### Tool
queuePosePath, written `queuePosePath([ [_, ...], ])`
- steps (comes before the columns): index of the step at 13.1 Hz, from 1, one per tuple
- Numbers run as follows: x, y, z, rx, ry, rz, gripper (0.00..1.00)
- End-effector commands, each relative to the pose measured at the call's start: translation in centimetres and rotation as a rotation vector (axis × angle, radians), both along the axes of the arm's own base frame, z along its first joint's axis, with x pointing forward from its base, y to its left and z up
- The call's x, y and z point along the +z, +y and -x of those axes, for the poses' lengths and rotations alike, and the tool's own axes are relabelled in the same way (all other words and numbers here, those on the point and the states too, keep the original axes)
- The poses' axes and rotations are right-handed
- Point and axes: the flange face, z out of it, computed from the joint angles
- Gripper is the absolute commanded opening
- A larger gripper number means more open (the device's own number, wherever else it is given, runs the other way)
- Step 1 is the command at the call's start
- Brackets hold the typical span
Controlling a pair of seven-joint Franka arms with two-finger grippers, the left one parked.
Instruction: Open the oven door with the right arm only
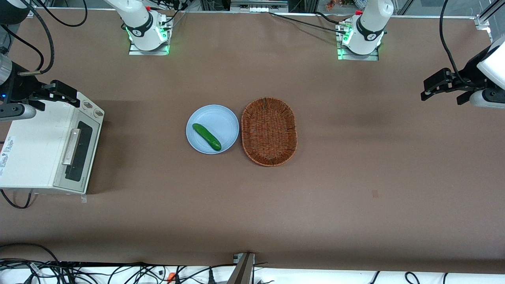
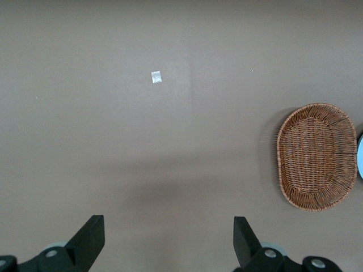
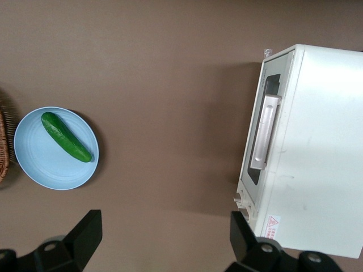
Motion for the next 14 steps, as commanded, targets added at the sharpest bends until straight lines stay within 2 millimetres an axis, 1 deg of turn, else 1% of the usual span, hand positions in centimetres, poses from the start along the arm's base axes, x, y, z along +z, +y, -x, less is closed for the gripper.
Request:
queuePosePath([
  [1,0.78,-0.17,1.19,0.007,0.014,0.011,1.00],
  [14,0.51,-0.51,1.17,0.009,0.027,0.042,1.00],
])
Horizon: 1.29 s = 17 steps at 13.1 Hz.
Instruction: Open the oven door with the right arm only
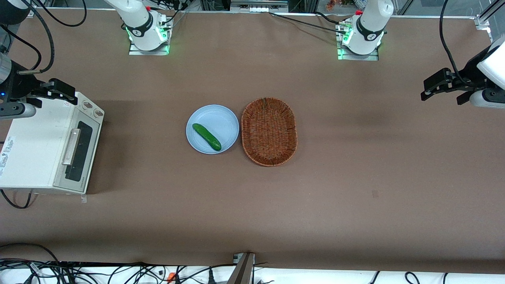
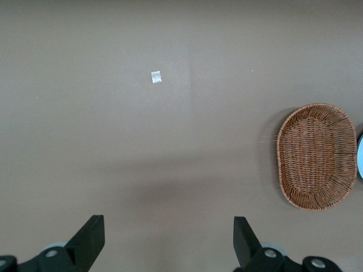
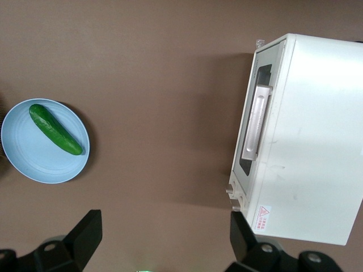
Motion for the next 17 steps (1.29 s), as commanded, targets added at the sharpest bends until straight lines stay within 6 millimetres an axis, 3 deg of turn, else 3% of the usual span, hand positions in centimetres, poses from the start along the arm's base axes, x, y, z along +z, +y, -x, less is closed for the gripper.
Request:
queuePosePath([
  [1,0.6,-0.1,0.8,0.009,0.002,0.010,1.00],
  [9,0.2,-0.3,0.7,0.026,0.006,0.021,1.00],
  [14,-3.2,-0.6,-0.9,0.032,0.057,0.080,0.97],
  [15,-4.8,-0.8,-1.7,0.032,0.076,0.099,0.88],
  [17,-8.7,-1.0,-3.7,0.038,0.100,0.134,0.55],
])
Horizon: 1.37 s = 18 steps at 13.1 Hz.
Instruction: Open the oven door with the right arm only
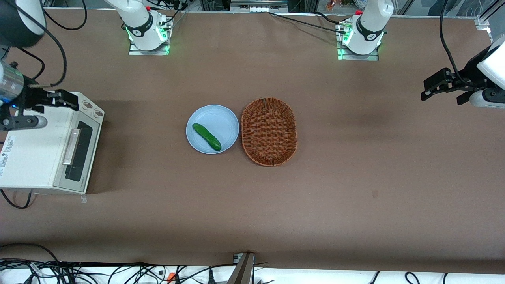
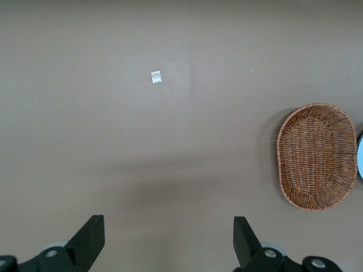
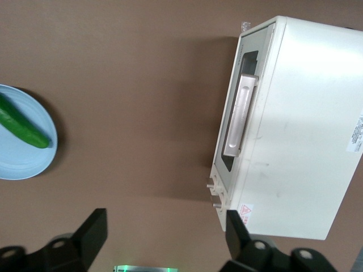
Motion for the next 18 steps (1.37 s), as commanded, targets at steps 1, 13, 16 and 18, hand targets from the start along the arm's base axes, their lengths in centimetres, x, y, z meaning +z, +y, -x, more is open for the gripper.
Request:
queuePosePath([
  [1,-5.1,-0.6,-2.5,0.019,0.032,0.054,0.38],
  [13,-17.0,-8.3,-6.7,-0.050,0.047,0.102,0.00],
  [16,-17.7,-9.4,-6.6,-0.057,0.051,0.114,0.00],
  [18,-19.0,-9.7,-6.9,-0.059,0.052,0.113,0.00],
])
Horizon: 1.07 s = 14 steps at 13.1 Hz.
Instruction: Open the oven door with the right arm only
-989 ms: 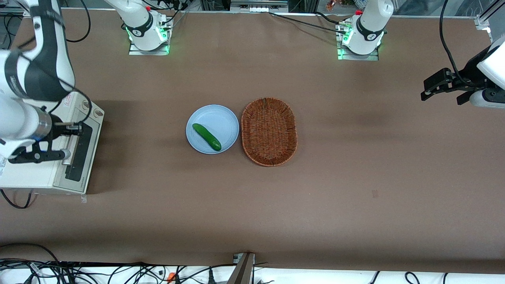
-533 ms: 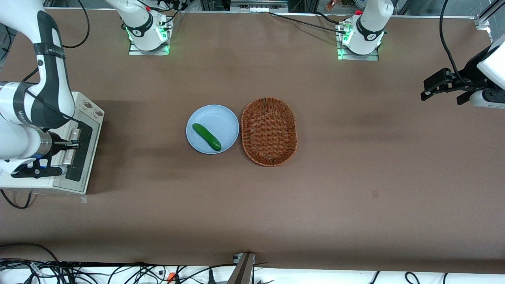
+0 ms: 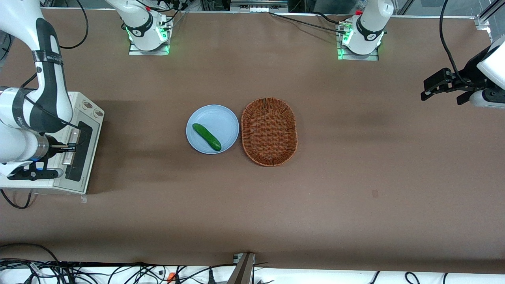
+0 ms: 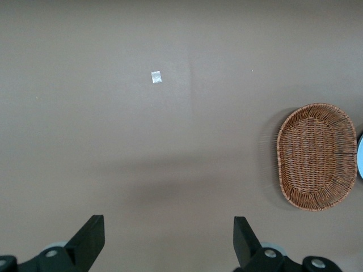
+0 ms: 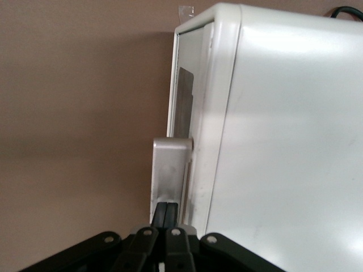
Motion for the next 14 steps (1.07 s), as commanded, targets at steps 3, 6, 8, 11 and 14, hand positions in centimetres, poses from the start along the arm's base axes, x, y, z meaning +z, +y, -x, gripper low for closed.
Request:
queuePosePath([
  [3,-2.1,-0.6,-0.6,0.001,-0.005,0.003,0.00],
  [6,-3.5,0.4,-1.0,-0.036,-0.015,0.002,0.00],
  [8,-4.1,2.2,-1.2,-0.070,-0.024,0.010,0.00],
  [11,-5.6,5.9,-1.4,-0.141,-0.031,0.005,0.00],
  [14,-7.9,9.8,-1.8,-0.207,-0.051,0.004,0.00],
])
